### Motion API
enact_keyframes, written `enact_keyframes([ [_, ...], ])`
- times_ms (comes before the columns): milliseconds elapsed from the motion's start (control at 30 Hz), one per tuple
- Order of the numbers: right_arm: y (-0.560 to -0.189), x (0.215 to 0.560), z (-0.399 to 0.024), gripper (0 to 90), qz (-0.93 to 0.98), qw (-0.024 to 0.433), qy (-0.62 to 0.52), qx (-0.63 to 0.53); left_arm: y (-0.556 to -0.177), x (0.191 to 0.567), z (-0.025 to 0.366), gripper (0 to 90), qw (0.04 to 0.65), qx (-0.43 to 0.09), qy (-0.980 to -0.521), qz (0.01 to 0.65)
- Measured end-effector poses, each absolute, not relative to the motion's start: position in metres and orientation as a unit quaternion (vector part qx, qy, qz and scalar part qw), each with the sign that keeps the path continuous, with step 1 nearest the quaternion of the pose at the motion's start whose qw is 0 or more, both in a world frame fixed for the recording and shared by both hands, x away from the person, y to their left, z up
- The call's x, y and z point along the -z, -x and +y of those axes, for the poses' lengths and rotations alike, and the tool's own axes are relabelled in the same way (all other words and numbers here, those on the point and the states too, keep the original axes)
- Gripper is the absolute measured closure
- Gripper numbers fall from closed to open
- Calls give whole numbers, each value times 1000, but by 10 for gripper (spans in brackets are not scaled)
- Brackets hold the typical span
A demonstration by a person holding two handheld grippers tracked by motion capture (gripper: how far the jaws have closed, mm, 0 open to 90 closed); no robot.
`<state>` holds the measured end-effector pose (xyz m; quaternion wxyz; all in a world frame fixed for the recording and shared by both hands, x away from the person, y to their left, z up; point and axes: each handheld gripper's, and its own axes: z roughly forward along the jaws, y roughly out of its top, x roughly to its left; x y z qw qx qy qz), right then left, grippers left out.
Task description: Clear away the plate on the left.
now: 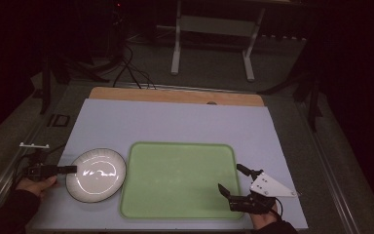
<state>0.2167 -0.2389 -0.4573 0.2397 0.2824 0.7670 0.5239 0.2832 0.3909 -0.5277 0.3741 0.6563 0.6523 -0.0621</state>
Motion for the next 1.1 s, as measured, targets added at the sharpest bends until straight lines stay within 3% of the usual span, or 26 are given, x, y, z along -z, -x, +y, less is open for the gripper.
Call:
enact_keyframes([
  [1100,-217,457,-242,142,758,241,-289,-532,-273,491,405,829,431,47,-619,655],
])
